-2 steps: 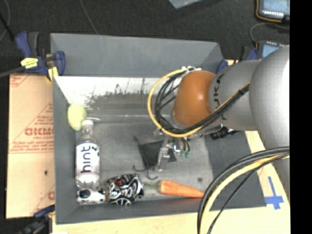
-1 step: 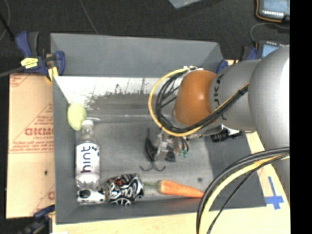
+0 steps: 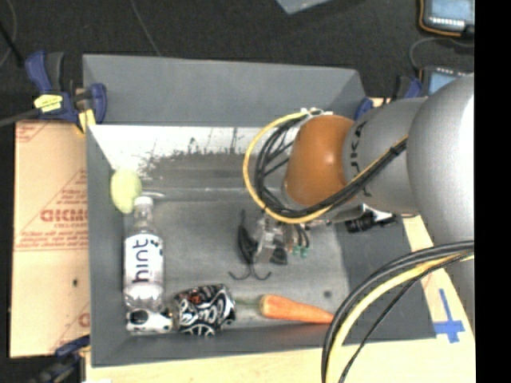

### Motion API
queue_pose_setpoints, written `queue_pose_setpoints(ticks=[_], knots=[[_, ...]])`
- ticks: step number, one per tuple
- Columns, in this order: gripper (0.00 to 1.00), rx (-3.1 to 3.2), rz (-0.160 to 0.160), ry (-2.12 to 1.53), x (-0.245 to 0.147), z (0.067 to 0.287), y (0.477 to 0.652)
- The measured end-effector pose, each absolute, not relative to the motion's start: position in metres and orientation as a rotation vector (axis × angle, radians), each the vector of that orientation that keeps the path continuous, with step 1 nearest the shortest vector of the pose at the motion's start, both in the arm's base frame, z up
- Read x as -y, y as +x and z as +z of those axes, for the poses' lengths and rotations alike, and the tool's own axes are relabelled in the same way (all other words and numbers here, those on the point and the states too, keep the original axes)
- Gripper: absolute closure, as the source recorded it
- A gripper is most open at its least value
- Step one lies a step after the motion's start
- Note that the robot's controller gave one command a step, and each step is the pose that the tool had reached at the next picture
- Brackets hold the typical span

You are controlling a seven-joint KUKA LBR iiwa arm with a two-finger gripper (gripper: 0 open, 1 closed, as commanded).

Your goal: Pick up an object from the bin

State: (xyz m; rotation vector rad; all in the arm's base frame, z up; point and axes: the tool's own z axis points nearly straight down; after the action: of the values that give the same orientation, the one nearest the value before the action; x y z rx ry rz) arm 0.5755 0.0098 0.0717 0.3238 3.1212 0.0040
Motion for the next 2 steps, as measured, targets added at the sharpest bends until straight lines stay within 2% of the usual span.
queue_pose_setpoints(ticks=[1, 2], knots=[[1.0, -3.124, 0.004, 0.324, -0.01, 0.076, 0.574], [1.0, -3.126, 0.004, 0.324, -0.01, 0.091, 0.574]])
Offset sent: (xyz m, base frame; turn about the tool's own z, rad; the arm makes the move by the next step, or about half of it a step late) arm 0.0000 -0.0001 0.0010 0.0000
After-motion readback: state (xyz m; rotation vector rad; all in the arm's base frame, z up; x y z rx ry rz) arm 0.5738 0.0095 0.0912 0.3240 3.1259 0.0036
